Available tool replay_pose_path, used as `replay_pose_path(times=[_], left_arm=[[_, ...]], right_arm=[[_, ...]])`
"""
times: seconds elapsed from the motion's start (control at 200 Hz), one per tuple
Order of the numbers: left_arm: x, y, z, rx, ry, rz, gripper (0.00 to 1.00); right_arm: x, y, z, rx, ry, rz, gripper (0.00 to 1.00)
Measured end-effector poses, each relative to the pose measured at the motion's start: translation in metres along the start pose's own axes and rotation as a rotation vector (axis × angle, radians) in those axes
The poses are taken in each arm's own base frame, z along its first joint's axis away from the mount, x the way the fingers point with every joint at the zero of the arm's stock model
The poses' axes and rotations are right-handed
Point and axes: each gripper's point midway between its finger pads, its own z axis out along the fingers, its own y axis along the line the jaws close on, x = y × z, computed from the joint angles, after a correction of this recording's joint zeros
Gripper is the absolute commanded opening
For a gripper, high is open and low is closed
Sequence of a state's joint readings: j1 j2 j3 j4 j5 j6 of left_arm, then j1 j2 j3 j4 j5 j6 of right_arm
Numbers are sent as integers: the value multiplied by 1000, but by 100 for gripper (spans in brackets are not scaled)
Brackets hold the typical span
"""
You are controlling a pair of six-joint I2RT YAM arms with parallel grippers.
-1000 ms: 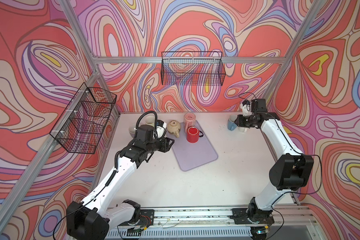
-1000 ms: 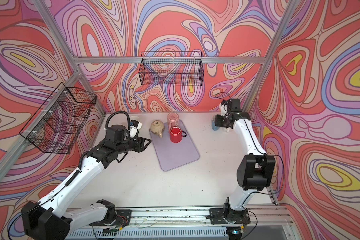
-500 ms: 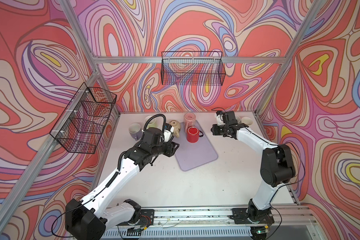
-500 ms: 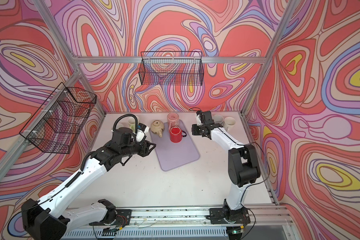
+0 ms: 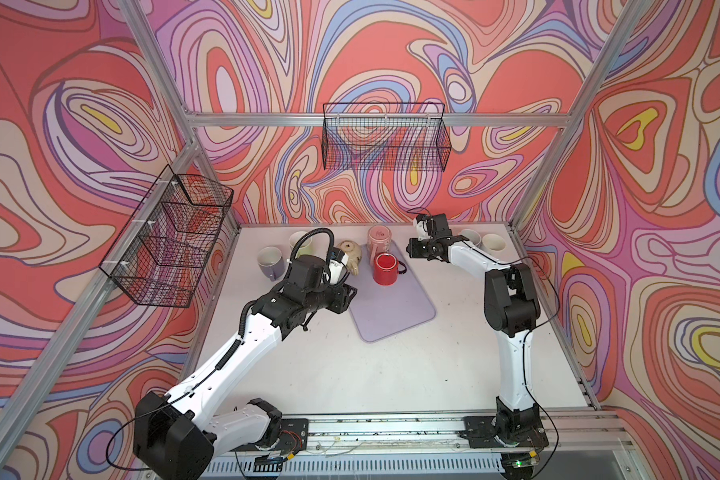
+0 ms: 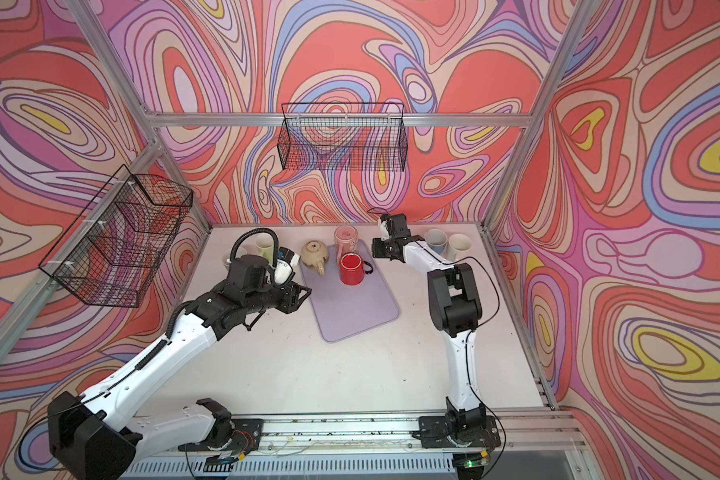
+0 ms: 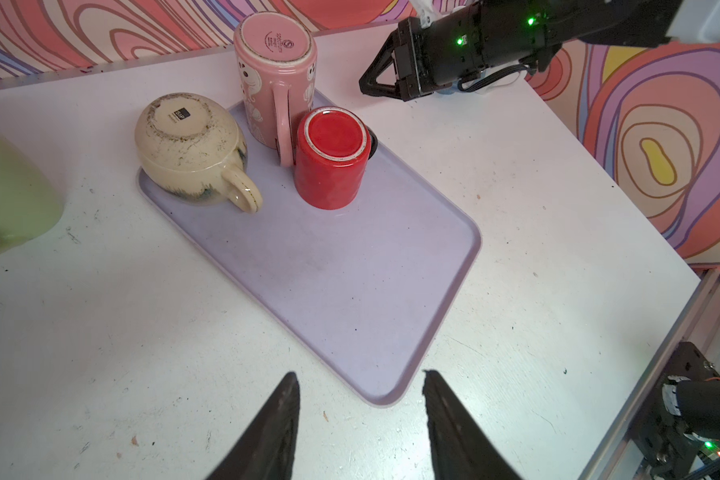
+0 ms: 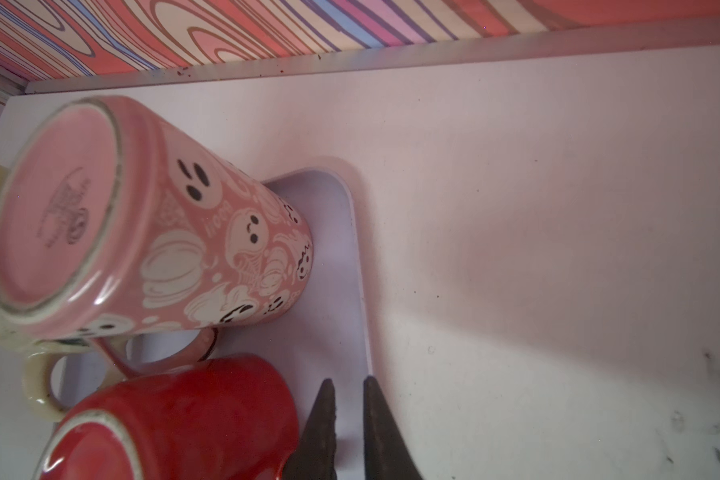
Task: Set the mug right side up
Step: 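Open the right gripper, lift it off the white mug and move toward the red mug, then lower the right gripper over the upside-down red mug's base and close it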
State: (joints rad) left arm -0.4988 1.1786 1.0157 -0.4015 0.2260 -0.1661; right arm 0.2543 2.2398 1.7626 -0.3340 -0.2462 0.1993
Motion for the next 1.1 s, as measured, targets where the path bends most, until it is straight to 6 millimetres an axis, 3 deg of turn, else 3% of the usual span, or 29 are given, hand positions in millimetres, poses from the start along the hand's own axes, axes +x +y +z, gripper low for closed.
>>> replay_pose_path(times=[0.396,0.626,0.891,1.097], left_arm=[[0,1,0,-12,0,12,51],[0,2,0,-18,0,12,51],[-2,3,-3,-27,-10,14,51],[-2,5,-3,-39,-15,15,51]], right_arm=[[51,12,15,-31,122,-14,15],[76,28,-8,-102,166,-16,16],[94,73,-38,-185,155,-65,16],[131,94,-45,-213,199,-75,17]])
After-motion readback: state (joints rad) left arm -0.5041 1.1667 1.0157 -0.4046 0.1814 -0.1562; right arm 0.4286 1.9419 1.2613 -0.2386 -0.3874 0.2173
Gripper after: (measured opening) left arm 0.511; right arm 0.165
